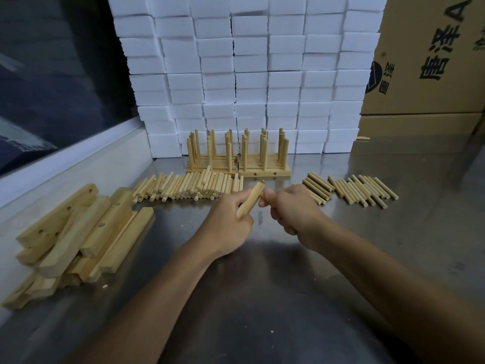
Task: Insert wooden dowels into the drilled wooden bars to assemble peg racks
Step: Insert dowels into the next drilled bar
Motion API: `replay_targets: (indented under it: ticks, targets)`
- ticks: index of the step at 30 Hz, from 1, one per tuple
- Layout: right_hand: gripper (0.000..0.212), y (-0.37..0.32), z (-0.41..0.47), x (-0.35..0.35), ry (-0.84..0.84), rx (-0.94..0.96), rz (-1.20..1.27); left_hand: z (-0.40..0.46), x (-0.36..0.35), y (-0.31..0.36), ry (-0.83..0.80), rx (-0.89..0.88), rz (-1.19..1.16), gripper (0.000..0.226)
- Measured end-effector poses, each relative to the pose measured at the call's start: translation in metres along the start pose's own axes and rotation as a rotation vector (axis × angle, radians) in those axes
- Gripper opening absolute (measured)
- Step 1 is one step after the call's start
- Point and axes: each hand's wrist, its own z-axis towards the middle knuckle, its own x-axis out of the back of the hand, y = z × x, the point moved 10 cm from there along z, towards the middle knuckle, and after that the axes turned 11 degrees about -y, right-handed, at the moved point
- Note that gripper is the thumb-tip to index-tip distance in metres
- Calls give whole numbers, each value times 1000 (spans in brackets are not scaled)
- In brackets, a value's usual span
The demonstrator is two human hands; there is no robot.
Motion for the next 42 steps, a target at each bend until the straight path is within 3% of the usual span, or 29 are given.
replay_targets:
  ticks: [2, 4, 9, 13, 16, 21, 23, 26, 30, 36, 42]
  targets:
    - [31, 12, -1, -9, -163, -111, 217, 0, -1, 1, -17, -16, 26, 57]
    - [30, 16, -1, -13, -234, -141, 266, 1, -3, 0, -36, -23, 37, 55]
    - [33, 12, 2, -5, -100, -48, 74, 3, -7, -10, -17, 19, -23, 58]
    - [26, 0, 6, 5, 18, 49, -16, 2, -6, -29, 25, 136, -254, 58]
    - [22, -6, 13, 9, 30, 39, 155, -2, -2, -45, 74, 243, -477, 49]
    - [33, -5, 26, 26, 27, 31, 355, -6, 7, -65, 235, 346, -708, 36]
    - [33, -6, 26, 46, 104, 71, 138, -7, 9, -70, 278, 354, -783, 32]
    - [22, -12, 20, 67, 240, 134, -438, -8, 11, -73, 309, 360, -865, 21]
    - [19, 3, 21, 68, 244, 60, -865, -11, 13, -78, 343, 400, -932, 13]
    - [20, 4, 15, 74, 362, 43, -1029, -17, 16, -82, 390, 428, -1035, 25]
    - [20, 1, 15, 70, 347, 33, -1064, -18, 11, -79, 377, 398, -1224, 21]
